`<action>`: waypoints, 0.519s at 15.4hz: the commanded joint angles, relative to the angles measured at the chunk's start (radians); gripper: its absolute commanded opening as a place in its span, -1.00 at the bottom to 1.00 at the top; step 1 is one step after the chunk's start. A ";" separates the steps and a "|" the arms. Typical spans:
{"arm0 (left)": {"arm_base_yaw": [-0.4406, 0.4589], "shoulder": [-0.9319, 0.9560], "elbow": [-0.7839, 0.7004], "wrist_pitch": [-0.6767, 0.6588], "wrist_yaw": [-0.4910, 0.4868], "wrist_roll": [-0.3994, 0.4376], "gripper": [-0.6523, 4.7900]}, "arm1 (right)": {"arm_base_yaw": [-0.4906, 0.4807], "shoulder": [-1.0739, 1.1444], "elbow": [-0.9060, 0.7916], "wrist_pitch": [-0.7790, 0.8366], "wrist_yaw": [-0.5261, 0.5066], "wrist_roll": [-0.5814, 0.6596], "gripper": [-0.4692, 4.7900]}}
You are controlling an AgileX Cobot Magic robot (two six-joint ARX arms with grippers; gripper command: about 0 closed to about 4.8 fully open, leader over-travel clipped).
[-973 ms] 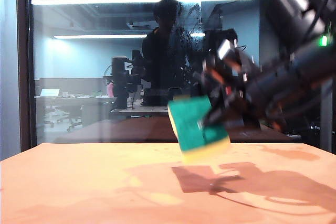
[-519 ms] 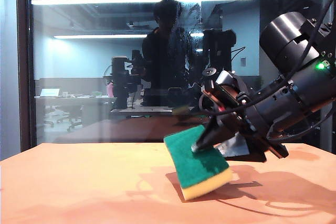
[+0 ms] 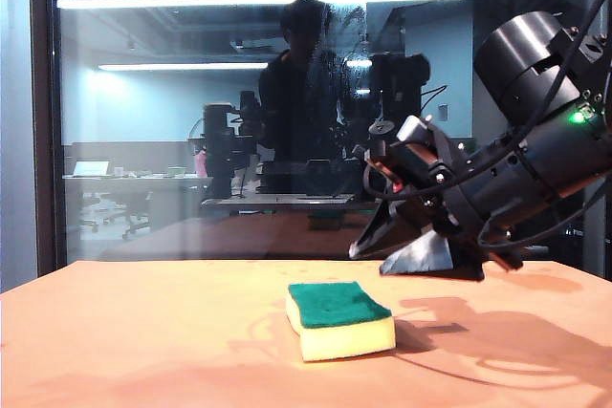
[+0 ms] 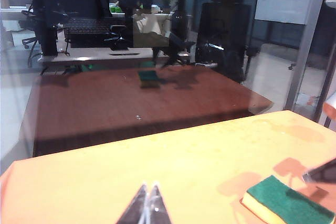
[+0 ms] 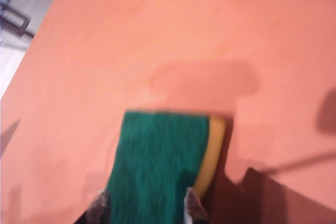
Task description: Pick up the sponge from the table, wipe the water off the glass, and finally place the sponge back on the table.
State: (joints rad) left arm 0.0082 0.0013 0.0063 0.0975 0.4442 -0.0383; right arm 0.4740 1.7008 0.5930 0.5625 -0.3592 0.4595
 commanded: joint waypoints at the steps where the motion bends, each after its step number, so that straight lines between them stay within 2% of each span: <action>1: 0.000 0.001 0.003 0.015 0.005 0.004 -0.78 | -0.005 -0.005 0.005 0.101 0.020 -0.011 -0.19; 4: 0.000 0.001 0.003 0.014 0.005 0.004 -0.78 | -0.024 -0.017 0.005 0.139 0.027 -0.011 -0.36; 6: 0.000 0.001 0.003 0.013 0.005 0.004 -0.78 | -0.073 -0.050 0.005 0.156 0.026 -0.025 -0.76; 7: 0.000 0.001 0.003 0.013 0.005 0.004 -0.78 | -0.111 -0.079 0.005 0.157 0.026 -0.055 -0.84; 8: 0.000 0.001 0.003 0.013 0.005 0.004 -0.78 | -0.145 -0.105 0.005 0.152 0.025 -0.072 -0.84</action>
State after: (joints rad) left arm 0.0082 0.0025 0.0063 0.0967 0.4442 -0.0383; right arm 0.3508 1.6226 0.5934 0.6983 -0.3355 0.4145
